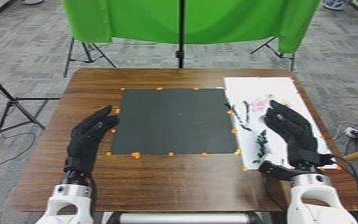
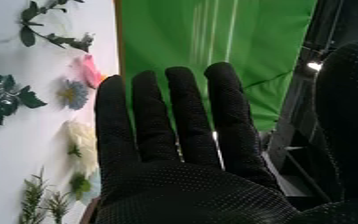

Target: Arrange flowers

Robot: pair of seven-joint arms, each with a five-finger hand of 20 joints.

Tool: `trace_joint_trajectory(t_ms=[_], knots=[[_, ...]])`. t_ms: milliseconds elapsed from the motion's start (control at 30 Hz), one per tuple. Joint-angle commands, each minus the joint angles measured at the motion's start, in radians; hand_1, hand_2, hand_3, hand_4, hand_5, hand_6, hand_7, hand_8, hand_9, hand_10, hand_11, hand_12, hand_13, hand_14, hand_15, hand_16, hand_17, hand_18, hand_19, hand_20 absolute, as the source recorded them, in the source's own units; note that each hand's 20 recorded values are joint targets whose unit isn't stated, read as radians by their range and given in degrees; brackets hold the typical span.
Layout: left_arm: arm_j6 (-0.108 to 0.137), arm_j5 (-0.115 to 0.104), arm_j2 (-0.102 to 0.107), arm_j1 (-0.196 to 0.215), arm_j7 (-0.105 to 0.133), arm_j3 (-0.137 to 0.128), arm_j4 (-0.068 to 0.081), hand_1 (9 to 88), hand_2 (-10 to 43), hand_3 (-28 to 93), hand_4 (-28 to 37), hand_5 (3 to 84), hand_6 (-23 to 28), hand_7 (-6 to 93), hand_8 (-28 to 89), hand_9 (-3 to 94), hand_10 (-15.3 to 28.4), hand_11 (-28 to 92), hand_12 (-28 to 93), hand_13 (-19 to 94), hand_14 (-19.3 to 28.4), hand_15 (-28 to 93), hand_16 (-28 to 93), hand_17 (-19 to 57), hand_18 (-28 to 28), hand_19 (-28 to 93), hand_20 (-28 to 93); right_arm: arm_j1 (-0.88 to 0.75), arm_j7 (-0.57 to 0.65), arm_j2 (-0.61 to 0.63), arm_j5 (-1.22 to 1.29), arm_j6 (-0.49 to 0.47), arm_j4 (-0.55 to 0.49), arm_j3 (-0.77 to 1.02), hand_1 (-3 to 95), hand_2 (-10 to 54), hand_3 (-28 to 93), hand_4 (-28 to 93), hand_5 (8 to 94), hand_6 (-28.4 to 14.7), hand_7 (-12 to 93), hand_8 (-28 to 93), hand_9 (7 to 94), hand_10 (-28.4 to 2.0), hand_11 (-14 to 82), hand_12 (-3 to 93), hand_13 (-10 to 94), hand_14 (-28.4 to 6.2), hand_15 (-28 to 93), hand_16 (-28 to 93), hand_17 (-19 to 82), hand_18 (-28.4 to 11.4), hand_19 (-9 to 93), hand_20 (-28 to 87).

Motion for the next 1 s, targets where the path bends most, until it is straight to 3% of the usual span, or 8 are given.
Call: trace_joint_trajectory(t_ms=[33,133,267,467,600,667,800,1000], knots=[[0.0,-0.008,-0.009,0.015,-0.015,0.009,0.012,31.4,-9.3,64,-16.5,47.0,2.6,12.1,-6,46.7,12.5,18,15,35,16.3,24,3,3.4,15.0,10,22,-0.003,0.0,-0.002,-0.012,0.016,-0.007,-0.013,23.4,-9.5,75,-17,45.2,-2.1,15,-8,45.2,-13.9,5.5,14.7,35,-15.2,11,15,19,-16.7,15,26],[-0.015,0.029,-0.007,0.018,-0.019,0.002,0.008,31.4,-9.3,64,-16.6,46.9,2.6,12.1,-6,46.5,12.4,18,15,35,16.2,24,3,3.3,15.0,10,22,-0.006,0.009,0.007,-0.013,0.006,-0.007,-0.011,23.5,-9.5,75,-17,45.1,-2.0,15,-8,44.8,-13.9,5.5,14.9,35,-15.2,11,16,20,-16.8,16,26],[0.005,0.001,-0.013,0.044,-0.02,-0.002,-0.002,31.4,-9.2,64,-16.6,46.8,2.6,12.0,-6,46.5,12.4,18,15,34,16.1,24,3,3.0,14.9,10,22,-0.008,0.056,0.003,-0.099,0.078,-0.026,-0.03,24.0,-9.5,75,-17,44.8,-2.2,15,-8,44.6,-14.0,5.7,15.6,38,-15.0,12,17,21,-16.5,21,29],[-0.006,0.029,-0.003,0.031,-0.022,-0.008,-0.002,31.4,-9.2,64,-16.7,46.7,2.6,11.9,-6,46.4,12.4,18,15,34,16.1,24,3,2.9,14.9,10,22,-0.028,0.288,0.077,-0.657,0.18,-0.086,-0.038,26.9,-9.5,66,-22,51.1,-4.4,18,-7,54.9,-16.5,27.6,24.2,61,-14.2,32,22,35,-16.7,55,42],[0.017,0.009,-0.007,0.046,-0.032,-0.01,-0.008,31.4,-9.2,64,-16.7,46.8,2.6,11.8,-6,46.4,12.4,18,15,34,16.1,24,3,2.8,14.9,10,22,-0.048,0.447,0.149,-1.033,0.116,-0.105,-0.031,35.1,-9.5,44,-28,55.3,-5.3,17,-6,58.4,-17.2,31.8,26.6,67,-13.8,44,23,39,-18.4,69,45],[0.015,0.018,-0.007,0.043,-0.037,-0.008,-0.007,31.4,-9.1,64,-16.8,46.7,2.7,11.8,-6,46.4,12.3,18,15,34,16.1,24,3,2.8,14.9,10,22,-0.044,0.507,0.195,-1.111,0.068,-0.106,-0.04,39.1,-9.5,35,-28,57.1,-5.5,17,-5,59.2,-17.5,32.6,27.3,68,-13.5,47,23,40,-18.7,72,46],[-0.007,0.037,-0.002,0.036,-0.051,-0.008,-0.008,31.4,-9.1,64,-16.7,46.7,2.7,11.8,-6,46.3,12.4,18,15,34,16.2,24,3,2.8,14.9,10,22,-0.022,0.612,0.302,-1.15,-0.026,-0.083,-0.073,39.8,-9.5,36,-28,60.3,-6.3,18,-4,61.3,-17.8,34.7,29.6,69,-12.8,53,25,43,-18.6,77,47],[0.006,0.041,0.004,0.047,-0.053,-0.014,-0.017,31.5,-8.9,64,-16.8,46.4,2.7,11.5,-6,46.1,12.3,18,15,34,16.2,24,3,2.7,14.8,10,22,0.016,0.701,0.387,-1.181,-0.079,-0.042,-0.125,40.8,-9.5,37,-28,62.3,-6.4,24,-3,62.4,-18.3,38.8,31.2,71,-11.5,58,26,47,-17.3,82,48]])
